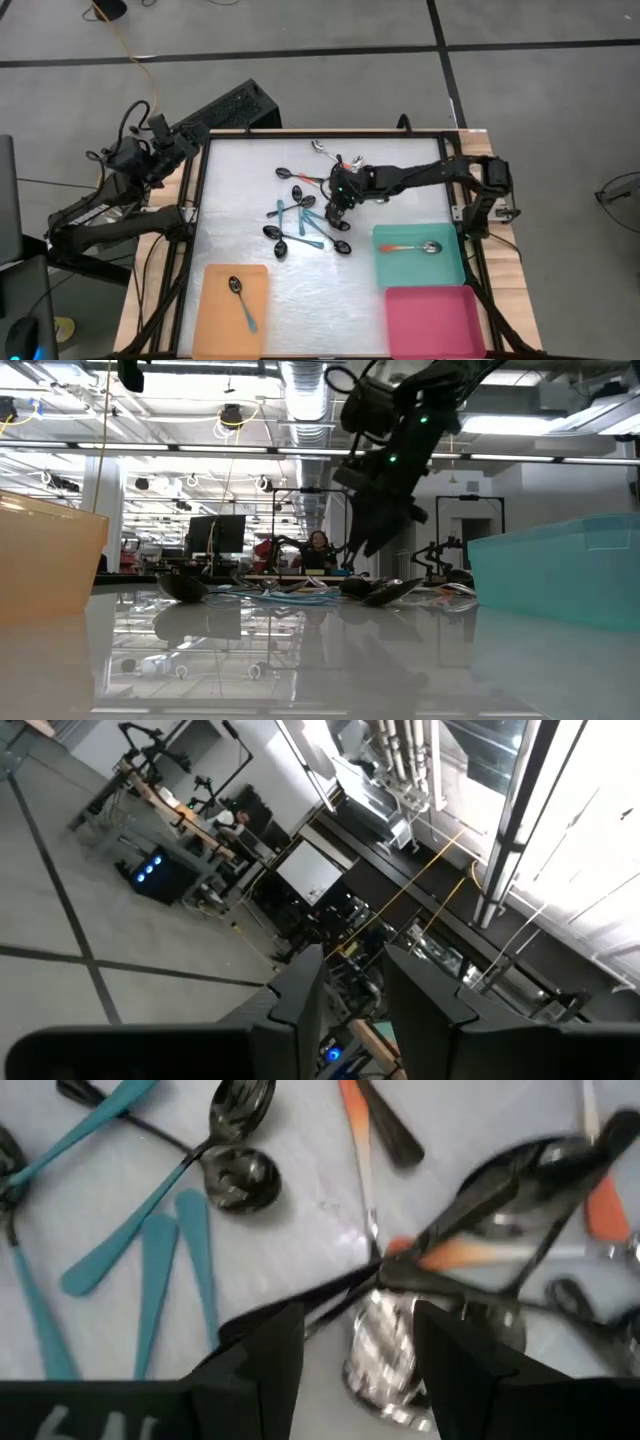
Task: Sort silverware by color (type)
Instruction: Put the black spoon into the pink bin
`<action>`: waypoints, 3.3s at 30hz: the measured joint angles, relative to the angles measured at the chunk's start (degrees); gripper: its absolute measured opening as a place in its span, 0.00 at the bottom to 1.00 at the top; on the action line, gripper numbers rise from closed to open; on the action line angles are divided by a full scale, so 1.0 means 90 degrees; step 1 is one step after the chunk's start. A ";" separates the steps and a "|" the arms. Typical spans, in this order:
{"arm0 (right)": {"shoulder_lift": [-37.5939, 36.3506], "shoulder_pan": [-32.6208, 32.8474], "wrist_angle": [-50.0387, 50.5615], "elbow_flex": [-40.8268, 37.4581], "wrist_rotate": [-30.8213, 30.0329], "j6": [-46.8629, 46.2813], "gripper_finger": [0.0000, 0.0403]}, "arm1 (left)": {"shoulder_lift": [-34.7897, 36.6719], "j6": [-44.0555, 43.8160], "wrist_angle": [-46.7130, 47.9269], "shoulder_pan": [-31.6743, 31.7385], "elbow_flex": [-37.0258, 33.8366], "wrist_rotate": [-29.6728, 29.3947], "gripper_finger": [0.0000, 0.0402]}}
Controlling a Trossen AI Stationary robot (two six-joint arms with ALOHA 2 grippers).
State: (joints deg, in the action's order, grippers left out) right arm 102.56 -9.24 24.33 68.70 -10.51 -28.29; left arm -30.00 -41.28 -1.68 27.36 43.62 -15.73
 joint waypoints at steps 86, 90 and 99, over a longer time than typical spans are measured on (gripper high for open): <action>0.1023 -0.0657 0.1388 0.1806 0.1325 0.0894 0.51 | 0.0000 0.0177 0.0987 0.0000 0.0001 0.0030 0.23; 0.1043 -0.0254 0.1508 0.1617 0.0981 0.0145 0.54 | 0.0000 0.0175 0.0987 -0.0001 0.0002 0.0046 0.23; 0.1029 0.0071 0.1439 0.1159 0.0008 -0.0828 0.48 | 0.0002 0.0168 0.0985 -0.0001 0.0001 0.0016 0.23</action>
State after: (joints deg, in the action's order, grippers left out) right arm 111.81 -8.60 37.28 79.13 -10.44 -35.74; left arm -29.98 -39.77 7.18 27.35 43.63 -15.58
